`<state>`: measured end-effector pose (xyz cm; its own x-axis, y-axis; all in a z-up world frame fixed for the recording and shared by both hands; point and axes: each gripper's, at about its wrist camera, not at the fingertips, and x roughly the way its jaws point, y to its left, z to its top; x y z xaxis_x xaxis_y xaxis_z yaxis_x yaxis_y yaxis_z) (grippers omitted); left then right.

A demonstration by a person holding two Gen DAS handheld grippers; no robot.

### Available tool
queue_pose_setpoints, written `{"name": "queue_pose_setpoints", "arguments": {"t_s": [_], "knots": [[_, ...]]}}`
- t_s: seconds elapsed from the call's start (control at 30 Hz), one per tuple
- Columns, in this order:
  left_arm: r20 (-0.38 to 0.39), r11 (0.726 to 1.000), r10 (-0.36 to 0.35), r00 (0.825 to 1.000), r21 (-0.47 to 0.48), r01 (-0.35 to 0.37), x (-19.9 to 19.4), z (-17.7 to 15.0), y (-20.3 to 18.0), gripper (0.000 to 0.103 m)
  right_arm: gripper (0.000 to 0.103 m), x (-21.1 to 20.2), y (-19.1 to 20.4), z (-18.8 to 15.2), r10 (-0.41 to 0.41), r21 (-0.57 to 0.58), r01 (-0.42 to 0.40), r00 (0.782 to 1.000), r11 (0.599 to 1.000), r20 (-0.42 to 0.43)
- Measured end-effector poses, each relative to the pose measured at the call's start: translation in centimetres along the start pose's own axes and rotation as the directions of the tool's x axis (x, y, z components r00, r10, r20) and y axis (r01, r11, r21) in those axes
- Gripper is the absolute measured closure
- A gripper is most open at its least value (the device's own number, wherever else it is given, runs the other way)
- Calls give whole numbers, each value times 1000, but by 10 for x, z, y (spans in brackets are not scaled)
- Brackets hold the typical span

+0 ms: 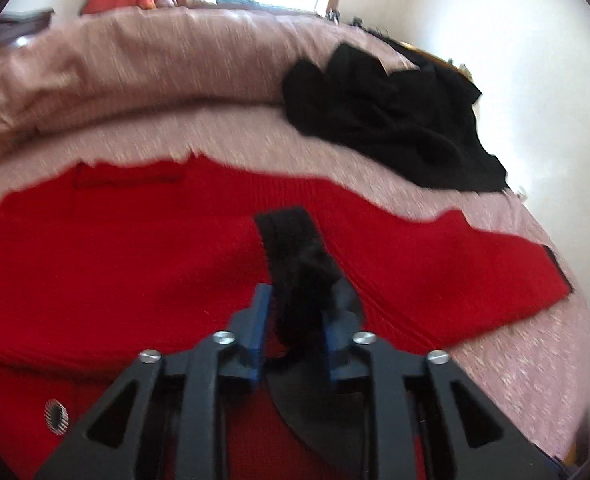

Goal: Fold small clothes
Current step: 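Fold the held sleeve across the cardigan body with the left gripper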

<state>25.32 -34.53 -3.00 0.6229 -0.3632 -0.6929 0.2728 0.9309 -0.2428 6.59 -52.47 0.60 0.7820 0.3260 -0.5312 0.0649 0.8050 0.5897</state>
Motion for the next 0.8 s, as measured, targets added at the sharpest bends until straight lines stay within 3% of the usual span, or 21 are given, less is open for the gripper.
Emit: {"name": "queue_pose_setpoints", "arguments": {"t_s": [0.03,0.1,0.23,0.43,0.63,0.73,0.8], "knots": [[7,1000,-11,1000,6,11,-4,-2,-2,70,0,1,1,-1,-1,-2,1,1000,1000,-3],[20,999,-39,999,25,39,-13,-6,-7,64,0,1,2,-2,-7,-9,7,1000,1000,-12],[22,996,-75,997,56,74,-27,-13,-20,63,0,1,3,-3,-17,-22,17,1000,1000,-20],[-20,996,-74,997,48,75,-26,-20,-31,62,0,-10,-12,12,-29,0,29,1000,1000,8],[-33,997,-69,997,43,70,-29,-29,-44,62,0,-30,-63,44,-83,66,78,993,995,85],[-10,996,-71,997,44,72,-33,-30,-50,62,0,-37,-107,63,-166,200,145,981,969,96],[-3,998,-60,998,26,60,-31,-30,-52,62,0,-48,-137,73,-162,304,116,978,946,132]]}}
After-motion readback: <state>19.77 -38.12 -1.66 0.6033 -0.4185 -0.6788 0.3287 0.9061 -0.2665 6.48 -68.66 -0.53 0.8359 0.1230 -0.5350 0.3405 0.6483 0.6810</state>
